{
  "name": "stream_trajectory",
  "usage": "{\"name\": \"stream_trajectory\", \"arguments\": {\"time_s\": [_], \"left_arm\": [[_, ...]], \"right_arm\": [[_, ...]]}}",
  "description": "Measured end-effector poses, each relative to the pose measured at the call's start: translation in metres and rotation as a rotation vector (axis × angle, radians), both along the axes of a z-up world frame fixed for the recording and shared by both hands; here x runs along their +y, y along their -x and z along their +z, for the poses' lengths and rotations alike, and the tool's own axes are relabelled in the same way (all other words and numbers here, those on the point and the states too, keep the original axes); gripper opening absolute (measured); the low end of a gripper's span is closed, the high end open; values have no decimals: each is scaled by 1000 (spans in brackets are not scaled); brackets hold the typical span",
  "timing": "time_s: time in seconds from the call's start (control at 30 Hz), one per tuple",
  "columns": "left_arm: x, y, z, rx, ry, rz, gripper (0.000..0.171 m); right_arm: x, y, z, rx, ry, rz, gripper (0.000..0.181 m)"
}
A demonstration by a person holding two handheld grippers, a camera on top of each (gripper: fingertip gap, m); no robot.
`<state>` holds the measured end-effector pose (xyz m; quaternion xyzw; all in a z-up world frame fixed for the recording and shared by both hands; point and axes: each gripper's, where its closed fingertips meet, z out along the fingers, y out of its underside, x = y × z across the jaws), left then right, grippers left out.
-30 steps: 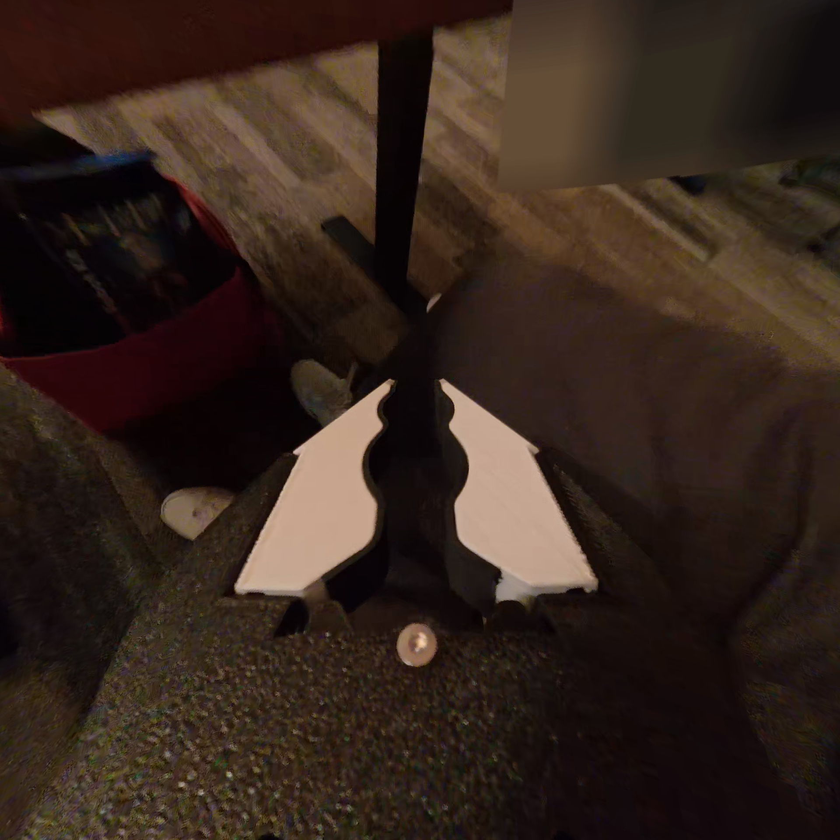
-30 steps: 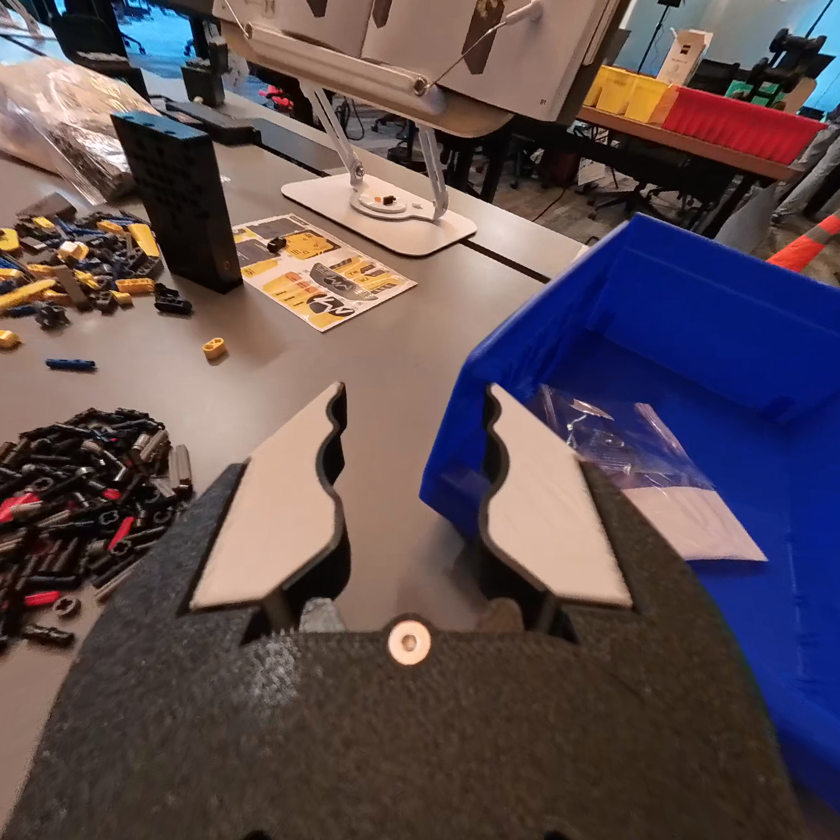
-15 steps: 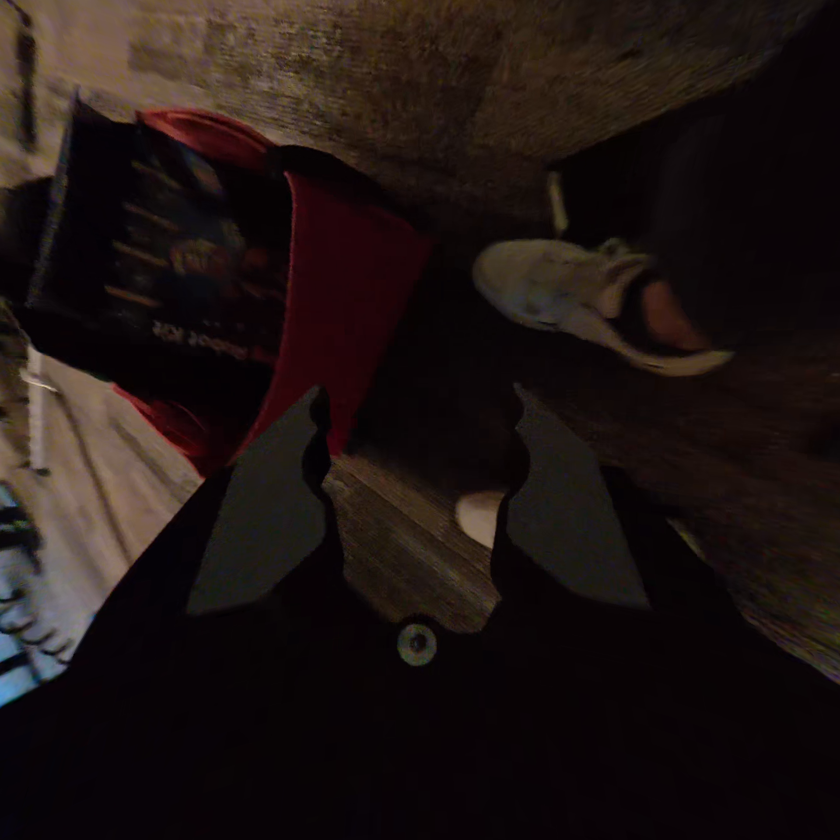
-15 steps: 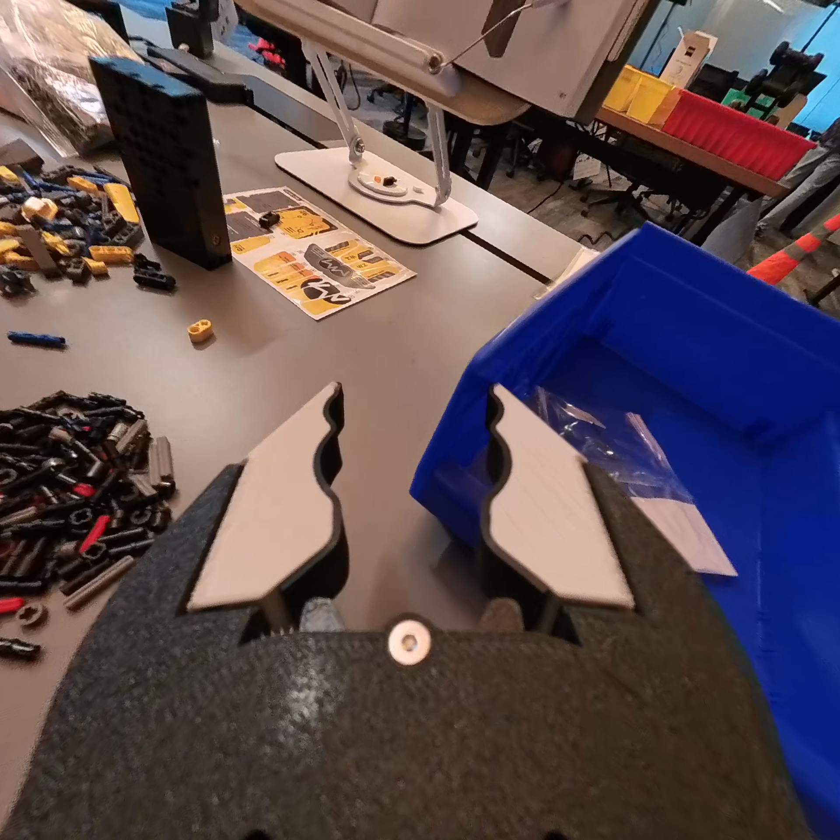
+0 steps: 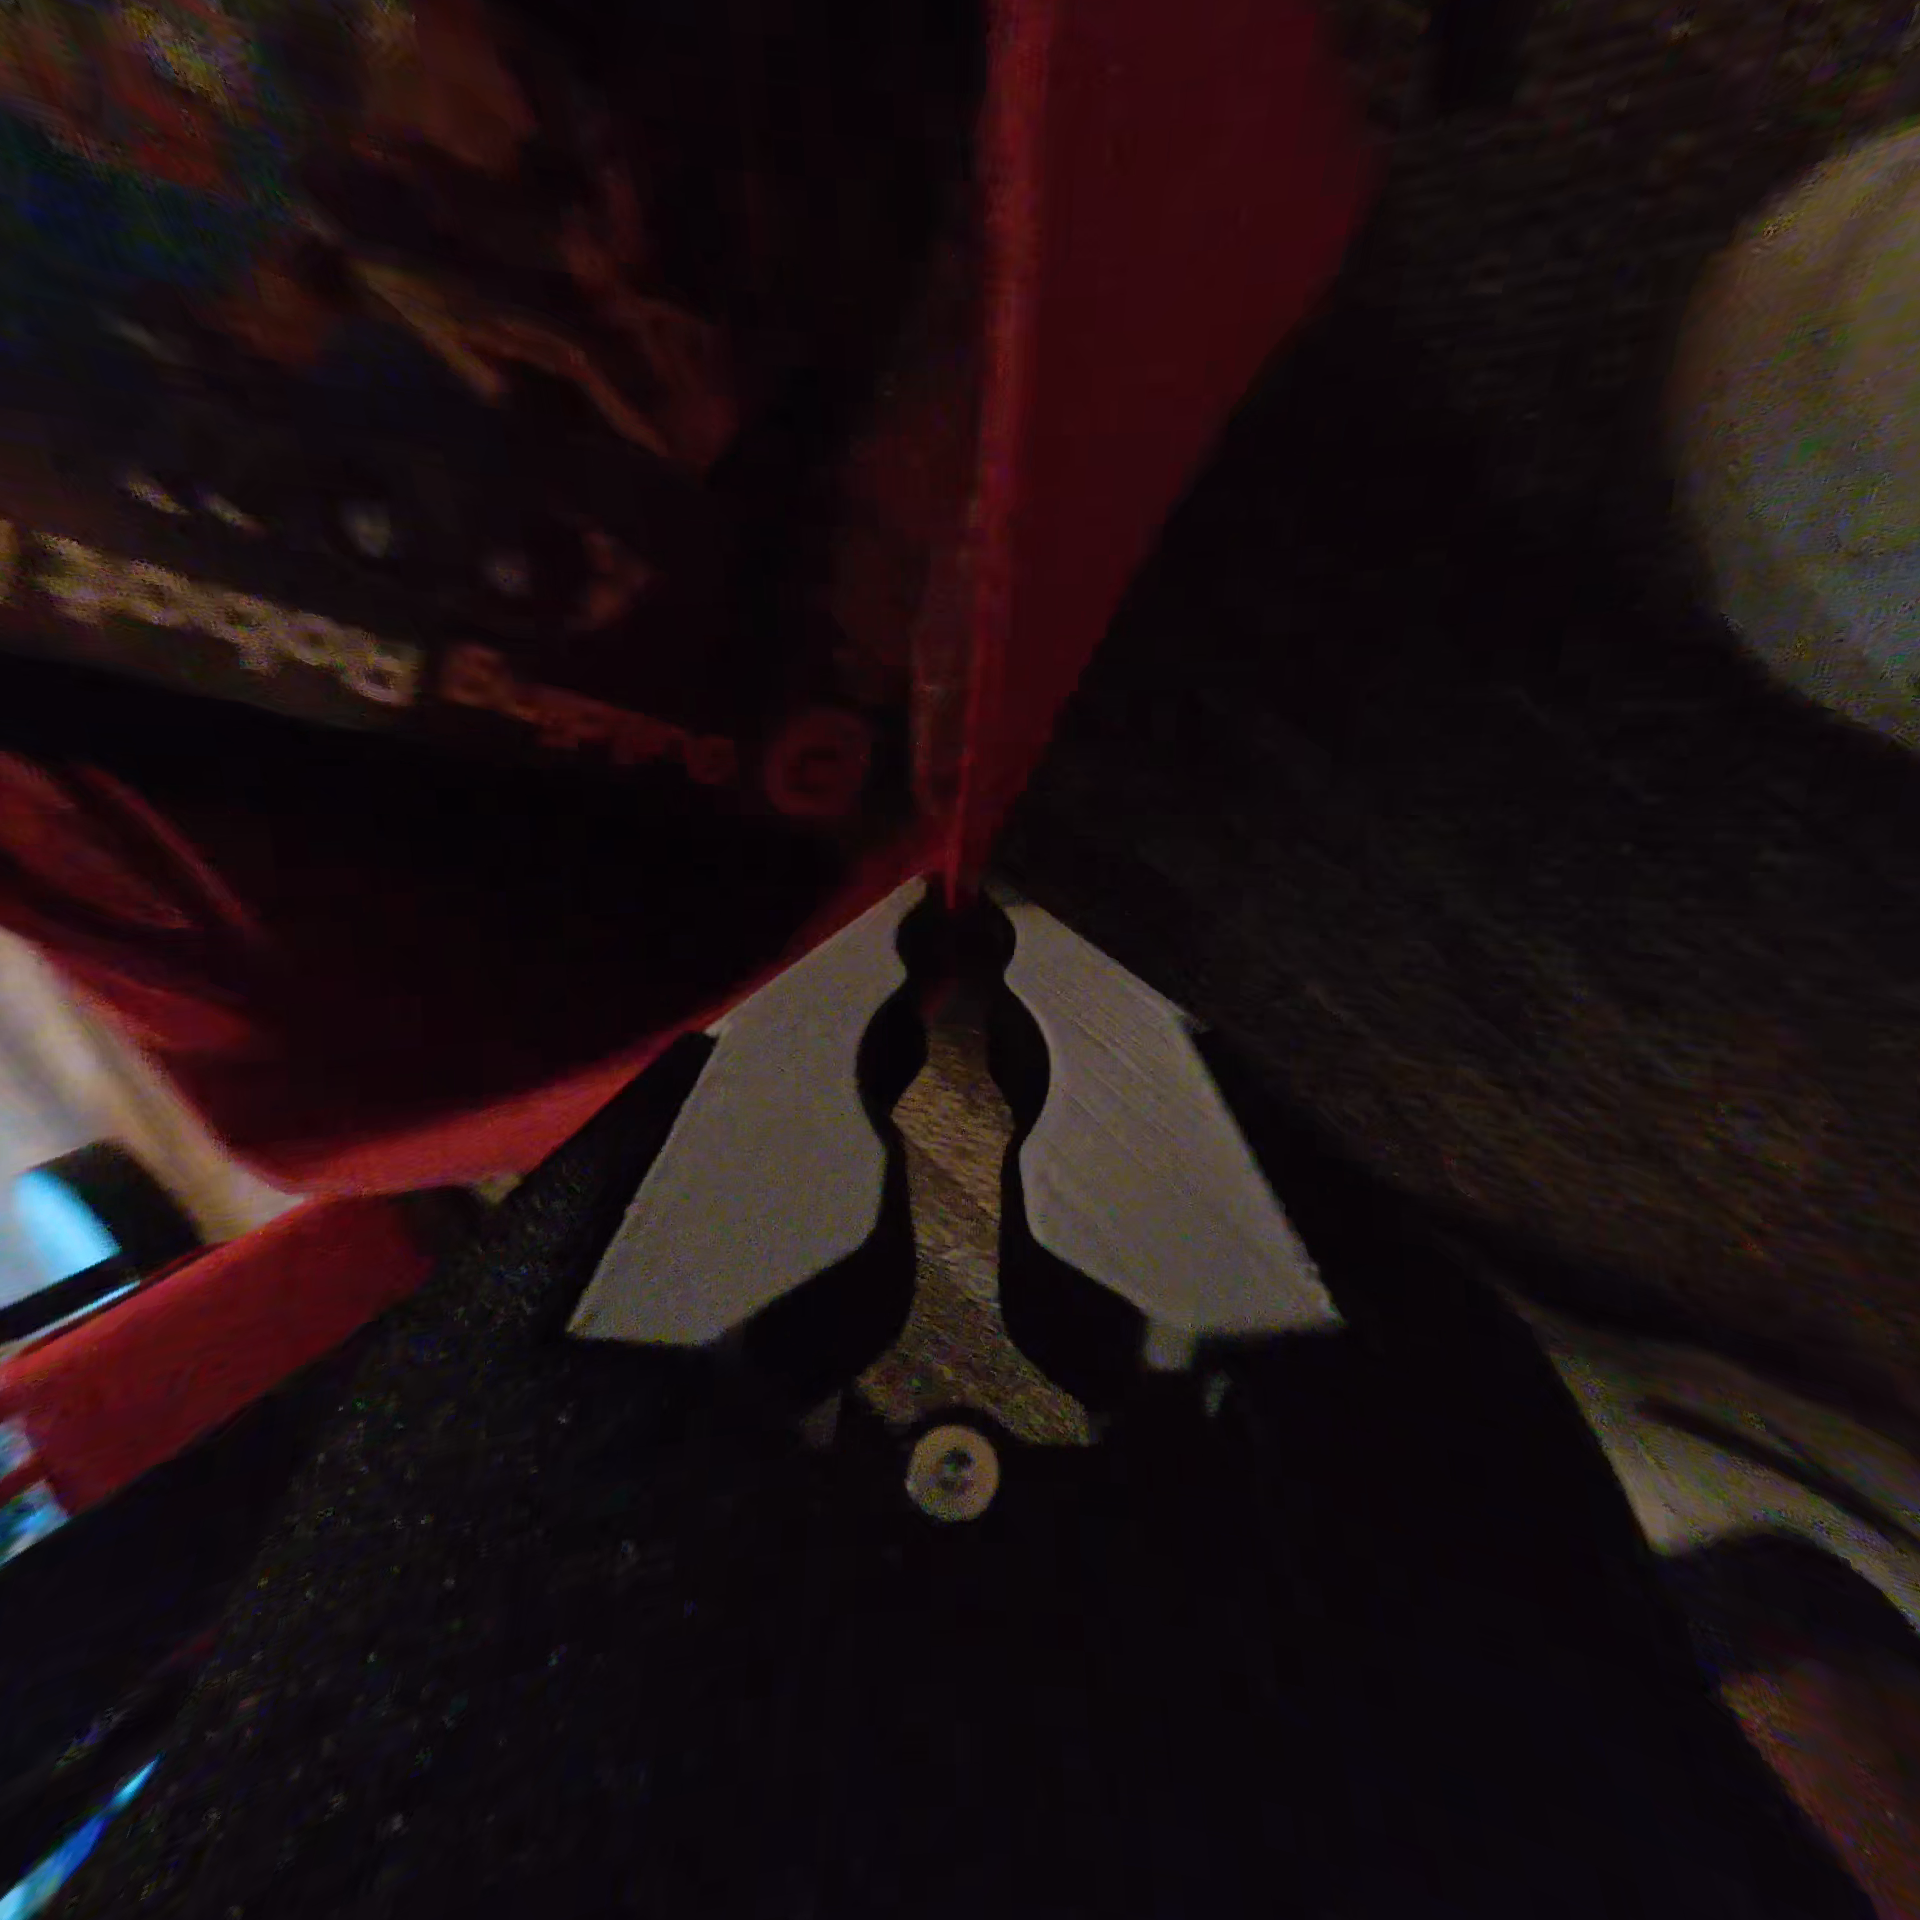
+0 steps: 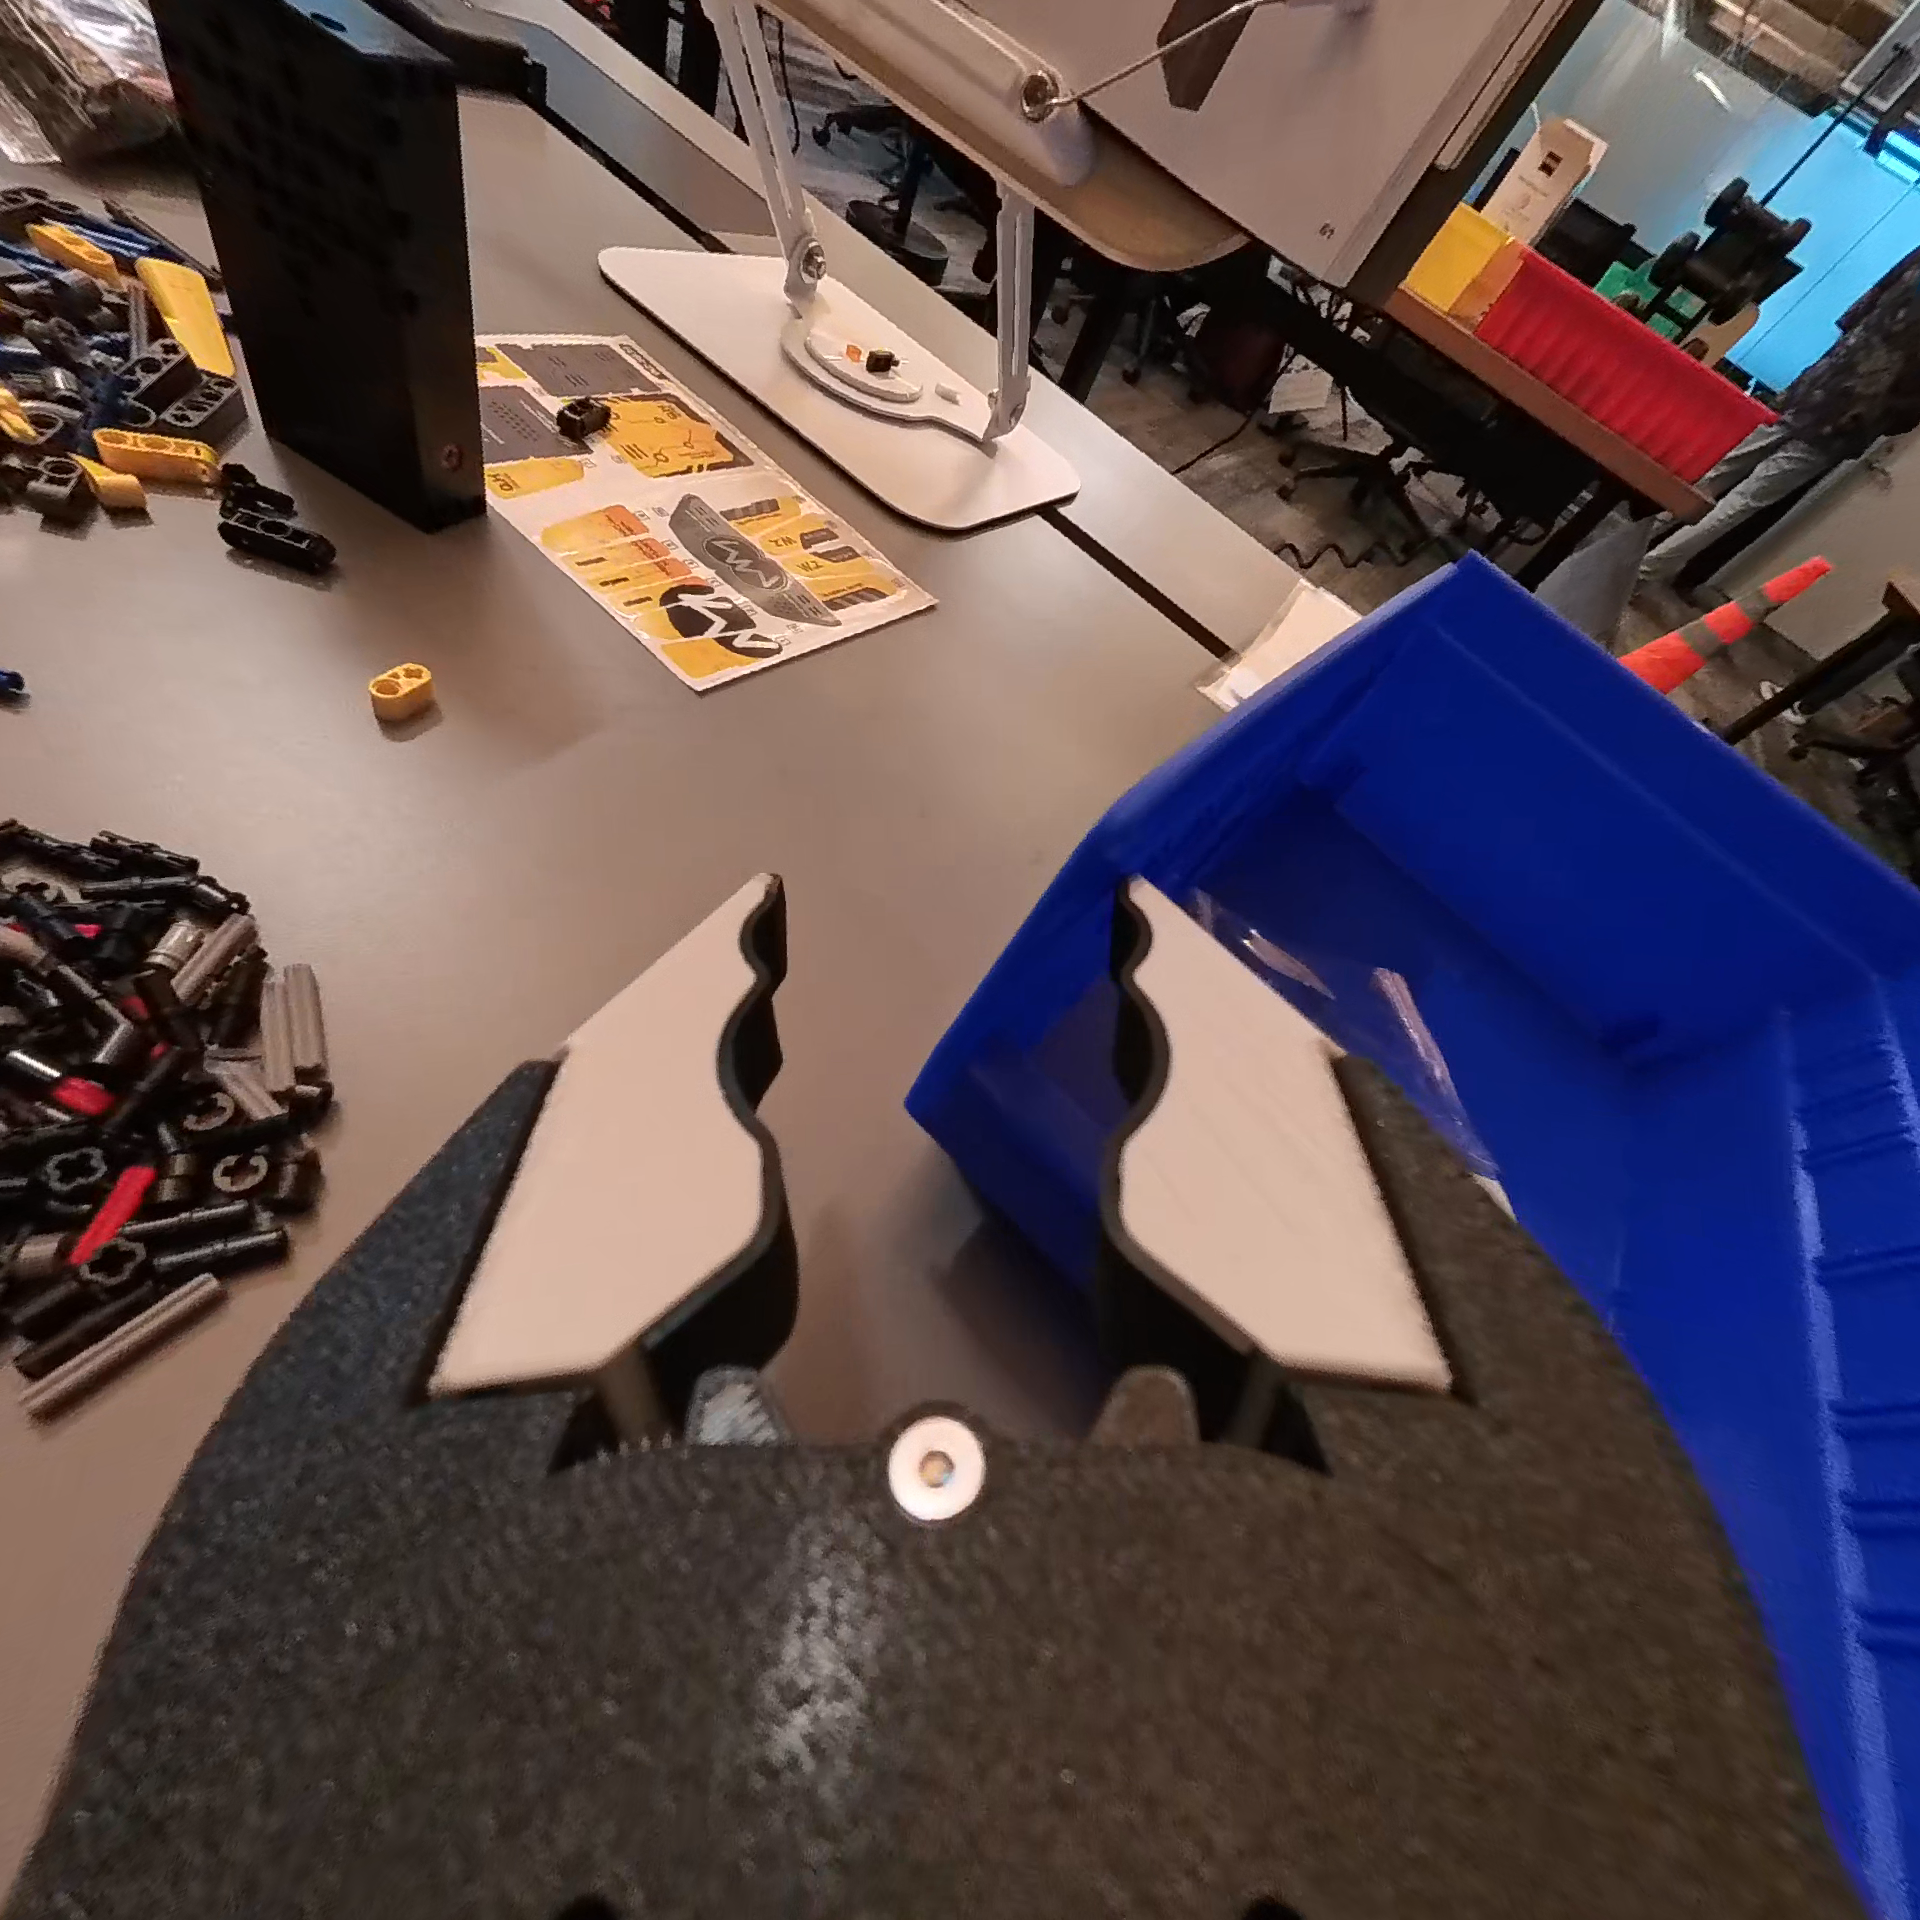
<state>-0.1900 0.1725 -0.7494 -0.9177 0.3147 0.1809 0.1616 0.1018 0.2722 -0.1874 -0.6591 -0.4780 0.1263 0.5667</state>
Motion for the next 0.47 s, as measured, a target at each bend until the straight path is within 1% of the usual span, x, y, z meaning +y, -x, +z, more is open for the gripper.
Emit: {"name": "stream_trajectory", "arguments": {"time_s": [0.03, 0.07, 0.1, 0.13, 0.23, 0.27, 0.3, 0.33, 0.4, 0.43, 0.47], "left_arm": [[-17, -5, -3, -18, 29, -34, 1], [-32, -7, -3, 17, 36, -84, 1], [-43, -7, 2, 76, 32, -137, 1], [-54, -8, 7, 102, 42, -171, 2], [-83, -24, 28, 17, 60, -164, 1], [-96, -32, 31, -6, 88, -178, 1], [-112, -42, 31, -14, 128, -220, 1], [-131, -54, 28, -2, 169, -294, 1], [-168, -77, 16, 37, 259, -489, 1], [-185, -87, 11, 23, 300, -555, 3], [-199, -103, 12, -66, 323, -559, 4]], "right_arm": [[-1, 0, 0, 0, 0, 0, 62], [-1, 0, 1, -2, -2, 1, 62], [-1, 0, 1, -4, -3, 1, 62], [-2, 0, 1, -4, -1, 0, 62], [-3, 0, 1, -5, 4, 0, 62], [-3, -1, 2, -6, 4, 0, 62], [-4, -1, 2, -6, 4, 1, 63], [-4, -1, 2, -4, 6, 1, 63], [-5, -1, 2, 1, 9, 3, 62], [-5, -1, 2, 2, 10, 3, 62], [-5, 0, 2, 2, 10, 3, 63]]}}
